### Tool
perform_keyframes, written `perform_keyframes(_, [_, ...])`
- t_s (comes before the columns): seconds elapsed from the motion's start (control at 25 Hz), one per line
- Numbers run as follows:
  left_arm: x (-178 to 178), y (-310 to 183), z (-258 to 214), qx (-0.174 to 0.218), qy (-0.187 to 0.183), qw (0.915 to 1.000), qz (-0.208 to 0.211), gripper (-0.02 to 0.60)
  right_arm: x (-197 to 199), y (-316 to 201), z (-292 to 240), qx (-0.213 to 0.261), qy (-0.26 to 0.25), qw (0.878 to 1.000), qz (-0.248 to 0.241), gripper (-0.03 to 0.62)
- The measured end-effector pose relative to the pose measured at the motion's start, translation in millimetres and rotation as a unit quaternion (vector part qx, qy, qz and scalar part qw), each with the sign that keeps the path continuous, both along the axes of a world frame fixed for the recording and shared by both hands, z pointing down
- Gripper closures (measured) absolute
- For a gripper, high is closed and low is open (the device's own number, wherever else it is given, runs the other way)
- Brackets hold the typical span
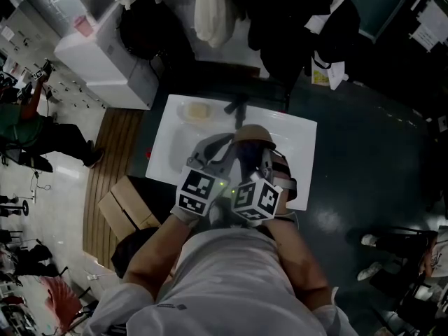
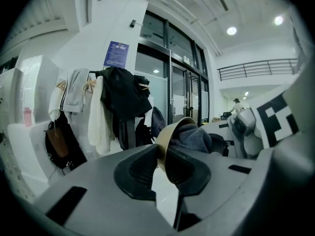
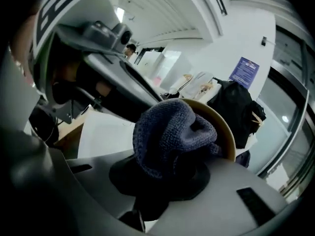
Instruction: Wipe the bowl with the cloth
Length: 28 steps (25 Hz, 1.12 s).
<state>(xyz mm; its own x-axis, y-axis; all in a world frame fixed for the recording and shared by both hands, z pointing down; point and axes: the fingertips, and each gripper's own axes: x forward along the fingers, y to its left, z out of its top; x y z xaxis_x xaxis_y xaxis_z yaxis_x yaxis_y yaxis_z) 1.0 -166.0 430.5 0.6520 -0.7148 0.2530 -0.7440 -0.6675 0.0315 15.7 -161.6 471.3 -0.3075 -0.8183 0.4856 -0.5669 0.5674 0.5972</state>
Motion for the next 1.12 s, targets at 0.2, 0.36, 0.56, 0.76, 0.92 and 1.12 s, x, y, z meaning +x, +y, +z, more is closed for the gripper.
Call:
perform_keyframes(0.2, [-6, -6, 5, -0.015, 0.007, 0.9999, 0.002, 0.543, -2, 1, 9, 0.018, 0.088, 0.995, -0.041, 0.511])
perform_keyframes(0.36, [-12, -9, 10, -0.021, 0.008, 0.9997, 0.001, 0.543, -3, 2, 15, 0.031, 0.145, 0.987, -0.068, 0.511])
perform_keyframes(0.56, [-13, -9, 12, -0.032, 0.002, 0.9995, 0.000, 0.543, -10, 8, 24, 0.043, 0.216, 0.970, -0.104, 0.511])
perform_keyframes(0.76, [-16, -8, 21, -0.039, 0.002, 0.9992, -0.004, 0.543, -14, 13, 36, 0.051, 0.261, 0.956, -0.122, 0.514])
perform_keyframes(0.92, [-13, -7, 18, -0.024, -0.001, 0.9997, -0.003, 0.540, -4, 5, 32, 0.043, 0.220, 0.972, -0.073, 0.513])
perform_keyframes(1.12, [-10, -5, 20, -0.015, -0.004, 0.9999, 0.000, 0.538, 9, -6, 23, 0.019, 0.110, 0.994, -0.007, 0.513])
